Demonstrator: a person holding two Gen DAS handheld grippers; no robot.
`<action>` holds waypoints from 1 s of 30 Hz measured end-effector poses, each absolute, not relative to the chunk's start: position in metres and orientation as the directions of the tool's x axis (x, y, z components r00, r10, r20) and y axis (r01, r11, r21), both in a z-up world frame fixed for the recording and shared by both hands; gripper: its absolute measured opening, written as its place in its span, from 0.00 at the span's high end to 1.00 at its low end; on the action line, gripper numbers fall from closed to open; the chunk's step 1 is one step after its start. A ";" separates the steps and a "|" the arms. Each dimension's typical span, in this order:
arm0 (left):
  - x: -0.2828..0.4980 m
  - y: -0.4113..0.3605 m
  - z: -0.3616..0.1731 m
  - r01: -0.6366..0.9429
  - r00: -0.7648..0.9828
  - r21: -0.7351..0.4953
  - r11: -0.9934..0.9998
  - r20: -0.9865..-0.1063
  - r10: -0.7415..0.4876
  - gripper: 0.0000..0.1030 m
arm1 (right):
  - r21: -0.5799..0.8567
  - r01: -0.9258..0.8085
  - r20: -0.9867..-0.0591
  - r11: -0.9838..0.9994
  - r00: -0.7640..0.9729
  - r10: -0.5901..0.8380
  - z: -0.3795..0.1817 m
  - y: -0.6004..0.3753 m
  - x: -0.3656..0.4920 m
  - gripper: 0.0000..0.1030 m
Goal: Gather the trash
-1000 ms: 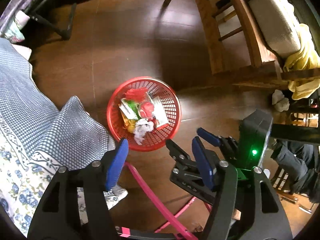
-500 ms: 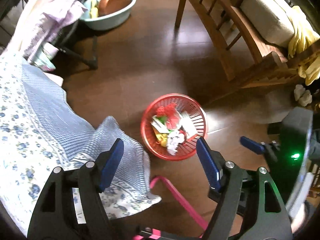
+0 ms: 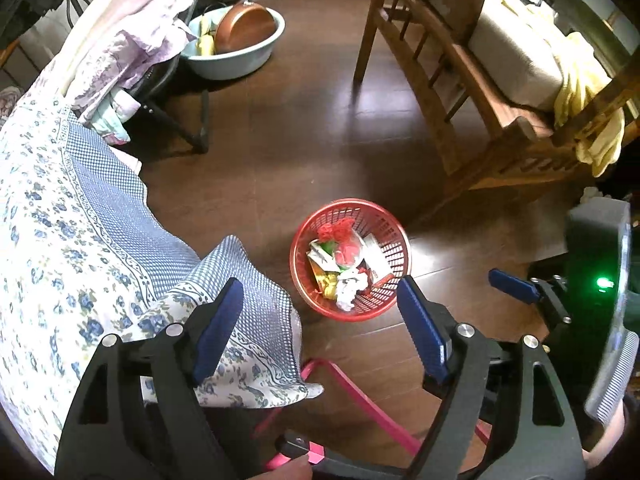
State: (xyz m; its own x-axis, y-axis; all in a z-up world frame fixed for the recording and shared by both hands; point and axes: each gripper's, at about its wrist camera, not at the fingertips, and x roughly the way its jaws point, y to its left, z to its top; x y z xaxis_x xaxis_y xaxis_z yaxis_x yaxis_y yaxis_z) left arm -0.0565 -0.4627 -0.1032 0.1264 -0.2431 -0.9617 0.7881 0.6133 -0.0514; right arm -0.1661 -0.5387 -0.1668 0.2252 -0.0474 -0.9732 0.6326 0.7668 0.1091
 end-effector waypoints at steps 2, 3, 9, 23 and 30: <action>-0.061 -0.461 -0.099 0.798 0.125 -0.062 0.600 -0.956 -0.264 0.25 | 0.104 0.630 -0.974 0.769 0.220 -0.049 -0.167 -0.536 -0.166 0.20; -0.063 -0.460 -0.096 0.802 0.126 -0.067 0.593 -0.953 -0.277 0.24 | 0.101 0.627 -0.975 0.772 0.218 -0.050 -0.168 -0.535 -0.165 0.20; -0.071 -0.454 -0.084 0.813 0.143 -0.072 0.577 -0.937 -0.319 0.12 | 0.087 0.617 -0.975 0.782 0.213 -0.060 -0.168 -0.529 -0.163 0.20; -0.075 -0.443 -0.075 0.808 0.227 -0.010 0.589 -0.918 -0.326 0.07 | 0.089 0.628 -0.976 0.773 0.211 -0.059 -0.169 -0.529 -0.168 0.20; -0.076 -0.443 -0.075 0.807 0.227 -0.010 0.591 -0.918 -0.326 0.07 | 0.080 0.618 -0.977 0.782 0.204 -0.061 -0.168 -0.528 -0.166 0.18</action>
